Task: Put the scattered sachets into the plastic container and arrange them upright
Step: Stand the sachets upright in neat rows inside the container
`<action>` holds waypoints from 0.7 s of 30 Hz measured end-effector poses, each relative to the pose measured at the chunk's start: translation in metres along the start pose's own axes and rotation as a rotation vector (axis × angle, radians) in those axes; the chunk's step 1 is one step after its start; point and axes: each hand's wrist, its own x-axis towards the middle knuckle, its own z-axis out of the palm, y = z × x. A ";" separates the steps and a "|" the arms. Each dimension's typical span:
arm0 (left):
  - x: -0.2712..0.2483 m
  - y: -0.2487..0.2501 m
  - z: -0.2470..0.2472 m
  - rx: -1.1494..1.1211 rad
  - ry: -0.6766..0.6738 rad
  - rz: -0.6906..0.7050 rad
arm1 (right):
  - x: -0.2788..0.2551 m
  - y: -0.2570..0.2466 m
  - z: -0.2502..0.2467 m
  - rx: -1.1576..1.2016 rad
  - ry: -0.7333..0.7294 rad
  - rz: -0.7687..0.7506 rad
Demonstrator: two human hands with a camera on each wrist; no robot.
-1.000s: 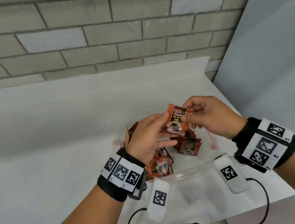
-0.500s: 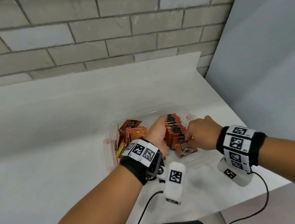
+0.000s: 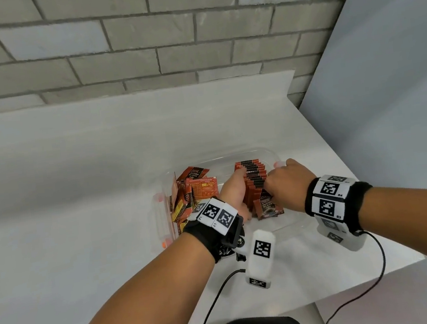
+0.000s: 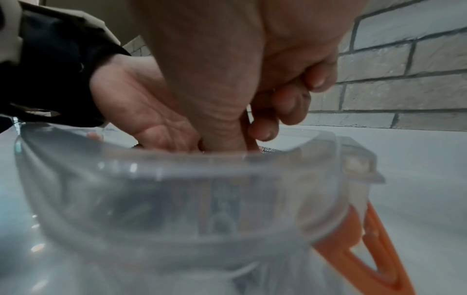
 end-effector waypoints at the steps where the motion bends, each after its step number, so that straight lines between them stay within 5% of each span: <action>1: 0.001 -0.001 0.000 -0.005 -0.014 -0.014 | -0.001 0.000 0.000 0.010 -0.004 0.001; 8: 0.010 -0.006 -0.004 -0.017 -0.052 -0.012 | -0.012 0.002 -0.003 0.119 0.011 0.034; 13: 0.017 -0.007 -0.008 -0.009 -0.037 -0.017 | -0.022 0.001 -0.008 0.407 0.017 0.032; 16: 0.014 -0.006 -0.008 -0.009 -0.015 0.001 | -0.027 -0.006 -0.008 0.517 -0.121 -0.074; 21: 0.007 -0.004 -0.007 -0.051 -0.041 0.011 | -0.017 -0.017 -0.001 0.378 -0.407 -0.147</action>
